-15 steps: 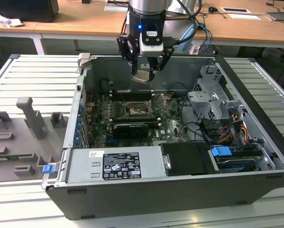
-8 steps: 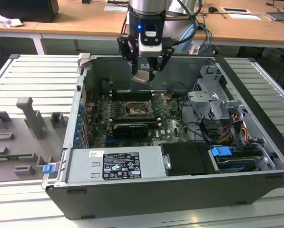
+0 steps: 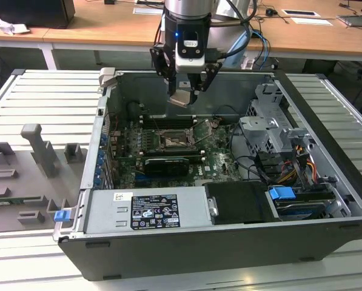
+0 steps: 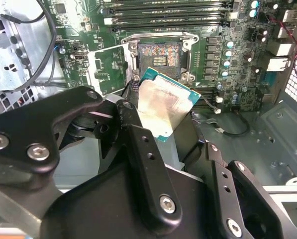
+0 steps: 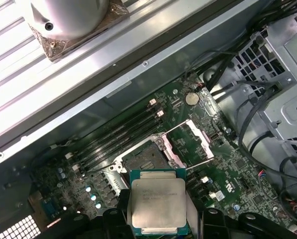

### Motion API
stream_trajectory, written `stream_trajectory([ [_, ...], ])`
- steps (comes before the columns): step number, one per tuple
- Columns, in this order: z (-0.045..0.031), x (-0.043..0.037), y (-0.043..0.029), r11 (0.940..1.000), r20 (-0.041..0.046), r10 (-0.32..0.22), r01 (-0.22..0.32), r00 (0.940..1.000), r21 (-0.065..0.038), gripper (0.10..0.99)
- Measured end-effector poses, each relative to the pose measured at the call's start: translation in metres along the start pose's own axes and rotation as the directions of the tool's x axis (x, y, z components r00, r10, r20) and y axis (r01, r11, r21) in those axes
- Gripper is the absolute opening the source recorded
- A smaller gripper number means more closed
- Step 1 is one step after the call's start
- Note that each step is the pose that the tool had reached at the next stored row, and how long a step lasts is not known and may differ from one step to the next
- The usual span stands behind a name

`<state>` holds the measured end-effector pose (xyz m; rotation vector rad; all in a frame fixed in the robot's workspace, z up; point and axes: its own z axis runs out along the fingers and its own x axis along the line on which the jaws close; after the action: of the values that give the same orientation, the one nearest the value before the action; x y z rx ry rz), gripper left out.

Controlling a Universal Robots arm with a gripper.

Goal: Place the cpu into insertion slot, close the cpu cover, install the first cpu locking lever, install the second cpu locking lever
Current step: 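Place the cpu into insertion slot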

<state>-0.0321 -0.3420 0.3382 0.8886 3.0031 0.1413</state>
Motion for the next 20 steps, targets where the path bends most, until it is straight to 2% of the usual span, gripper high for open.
stream_trajectory([
  [20, 0.0024, 0.0, -0.0002, 0.9989, 0.0041, 0.047, -0.047, 0.9989, -0.001, 0.525],
])
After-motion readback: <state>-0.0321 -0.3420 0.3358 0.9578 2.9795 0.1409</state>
